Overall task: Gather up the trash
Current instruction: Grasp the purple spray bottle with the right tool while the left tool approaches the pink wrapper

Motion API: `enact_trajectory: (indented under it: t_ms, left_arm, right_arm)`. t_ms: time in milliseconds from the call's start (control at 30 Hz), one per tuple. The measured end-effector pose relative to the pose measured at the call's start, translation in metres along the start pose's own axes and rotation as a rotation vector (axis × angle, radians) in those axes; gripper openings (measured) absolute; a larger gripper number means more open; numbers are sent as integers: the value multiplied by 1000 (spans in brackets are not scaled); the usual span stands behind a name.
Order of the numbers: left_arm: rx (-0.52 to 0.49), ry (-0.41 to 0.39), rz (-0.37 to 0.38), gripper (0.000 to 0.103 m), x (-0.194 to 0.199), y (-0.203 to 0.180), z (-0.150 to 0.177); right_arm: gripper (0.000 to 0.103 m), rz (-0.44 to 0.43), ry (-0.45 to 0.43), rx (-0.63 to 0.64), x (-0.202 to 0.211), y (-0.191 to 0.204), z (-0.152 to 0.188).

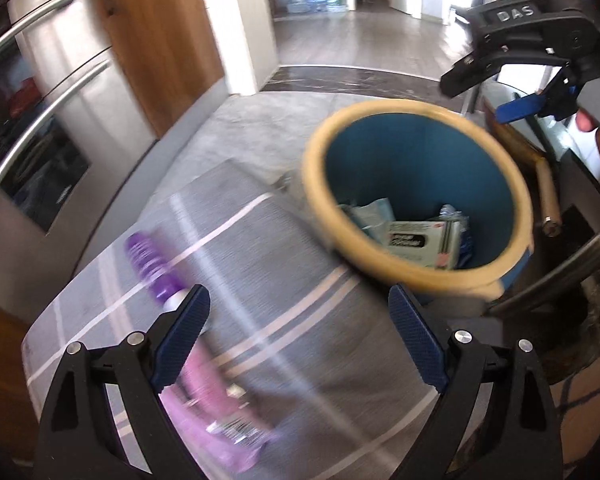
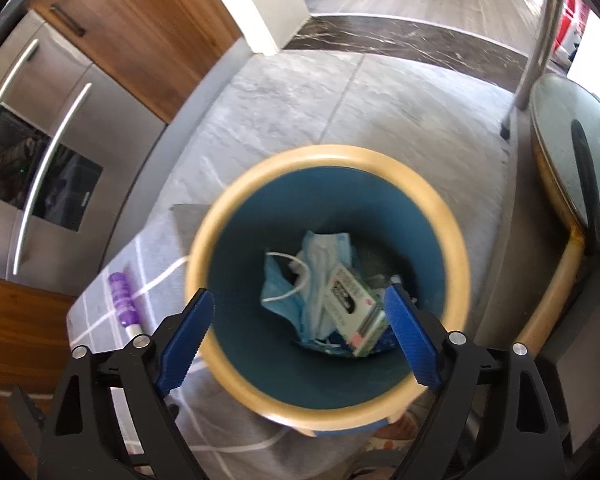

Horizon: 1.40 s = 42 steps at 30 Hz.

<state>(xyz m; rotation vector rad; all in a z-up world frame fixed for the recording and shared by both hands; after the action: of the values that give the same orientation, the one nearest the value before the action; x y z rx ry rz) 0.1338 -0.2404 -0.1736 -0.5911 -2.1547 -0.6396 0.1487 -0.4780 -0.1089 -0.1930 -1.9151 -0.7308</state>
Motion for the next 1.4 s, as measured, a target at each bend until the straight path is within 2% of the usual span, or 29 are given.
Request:
enact_trajectory:
  t_ms: [267,367,567,700,933,1000,1133,1200,1300,1367,1400]
  left_arm:
    - [99,48,-91,93,12,55,37]
    - [131,66,-95,93,13,70,50]
    - [201,140,-84,93,1,95,80]
    - [266,175,-33,93,-3,103,96]
    - [292,159,18,91,2,96,97]
    - [317,167,48,86,0,96,96]
    - [366,183,122,72,-1,93,93]
    - [362,178,130,68,-2,90,91]
    - [355,191,135,63,-5,86,88]
    - [358,202,137,60,-8,85,88]
    - [355,207,135,60,-10,84,88]
  right_arm:
    - [89,-44,31,114,-17,66,12]
    - [89,-51,56,173,-31,96,20]
    - [89,-13,122,297,-75,149,38]
    - [89,-13,162,369,-102,180,50]
    - [88,15,195,520,-147,226,66]
    - [84,23,208,577,-162,235,68]
    - [68,-2,241,597,-182,239,69]
    - [62,-28,253,588,-188,240,68]
    - [51,-1,269,619,-202,243,69]
    - [49,-8,286,628,-208,242,71]
    - [42,-10,290,631,-210,242,72]
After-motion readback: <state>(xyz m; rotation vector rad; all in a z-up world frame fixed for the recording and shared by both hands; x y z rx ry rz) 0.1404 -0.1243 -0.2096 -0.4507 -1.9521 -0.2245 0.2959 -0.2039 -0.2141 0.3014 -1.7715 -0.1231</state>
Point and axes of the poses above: each gripper's, at about its wrist camera, not at the fingertips, and x roughly against the way its jaws point, y to its left, z to its underside, the point moved 1 cm from there along -x, roughly the way its jaws point, and after that the axes turned 9 degrees about -z, right-handed, at the moved point
